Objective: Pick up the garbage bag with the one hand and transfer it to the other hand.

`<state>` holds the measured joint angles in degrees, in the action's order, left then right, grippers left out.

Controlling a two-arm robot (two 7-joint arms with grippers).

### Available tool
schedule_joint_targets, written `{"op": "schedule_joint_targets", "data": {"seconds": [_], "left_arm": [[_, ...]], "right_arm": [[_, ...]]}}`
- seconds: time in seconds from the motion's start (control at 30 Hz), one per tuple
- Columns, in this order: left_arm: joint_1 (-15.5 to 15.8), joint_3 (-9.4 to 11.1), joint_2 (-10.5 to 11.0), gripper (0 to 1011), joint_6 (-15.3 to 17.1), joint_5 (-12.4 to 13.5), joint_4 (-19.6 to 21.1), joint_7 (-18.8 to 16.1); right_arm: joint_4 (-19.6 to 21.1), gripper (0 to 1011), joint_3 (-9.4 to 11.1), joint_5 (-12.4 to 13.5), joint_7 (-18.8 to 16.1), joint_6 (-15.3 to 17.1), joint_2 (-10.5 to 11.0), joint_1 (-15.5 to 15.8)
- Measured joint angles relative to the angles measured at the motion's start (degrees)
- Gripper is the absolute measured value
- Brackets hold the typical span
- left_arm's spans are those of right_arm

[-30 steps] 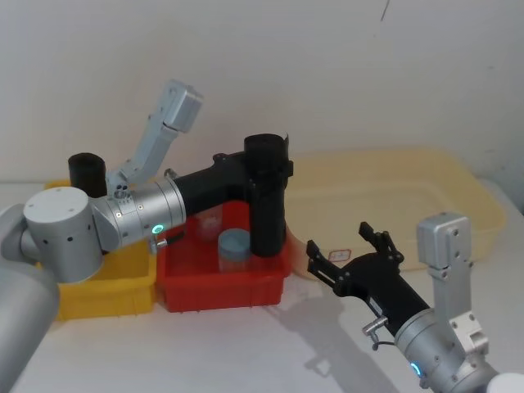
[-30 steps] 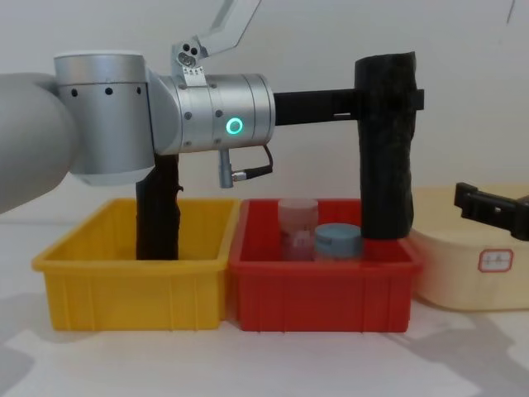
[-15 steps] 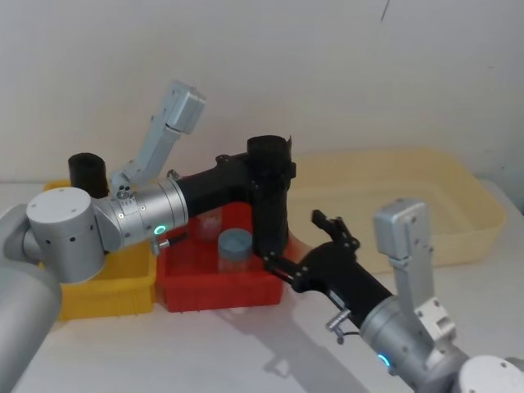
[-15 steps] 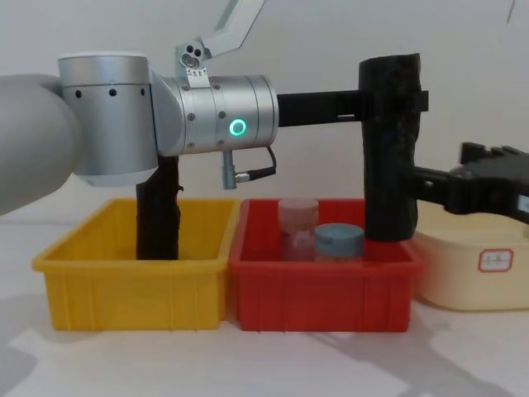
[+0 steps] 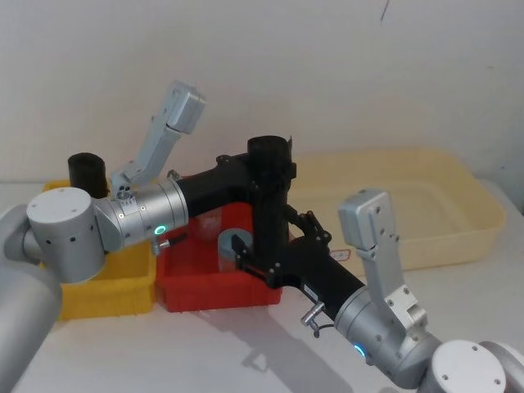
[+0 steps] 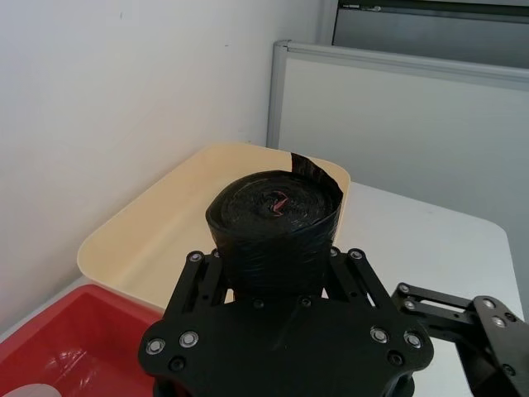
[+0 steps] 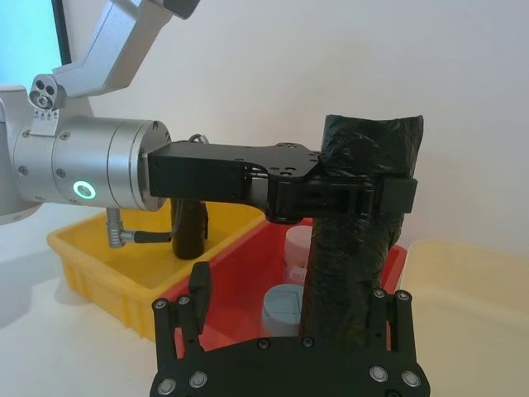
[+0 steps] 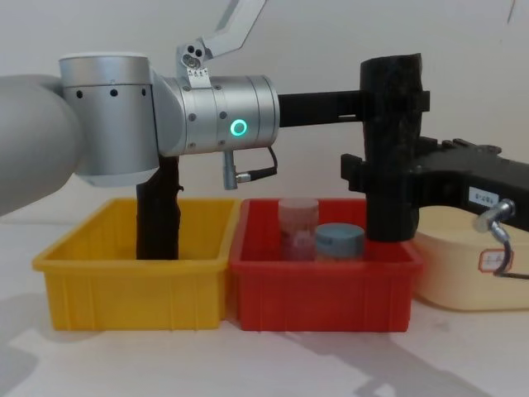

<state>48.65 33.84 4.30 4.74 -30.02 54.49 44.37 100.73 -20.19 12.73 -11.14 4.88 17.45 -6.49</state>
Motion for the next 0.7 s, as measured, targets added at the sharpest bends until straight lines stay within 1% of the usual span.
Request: {"op": "schedule_joint_targets", "data": {"seconds": [0.27, 0.7], "left_arm": [[0.0, 0.0, 0.0, 439, 0.0, 0.0, -0.1, 0.0], [0.0, 0.0, 0.0, 439, 0.0, 0.0, -0.1, 0.0]], "right_arm": [[-1.7, 1000, 0.2, -0.4, 0.0, 0.3, -0.8, -0.9], [-4.8, 1000, 1.4, -0.7, 0.0, 0.0, -2.1, -2.2]]}}
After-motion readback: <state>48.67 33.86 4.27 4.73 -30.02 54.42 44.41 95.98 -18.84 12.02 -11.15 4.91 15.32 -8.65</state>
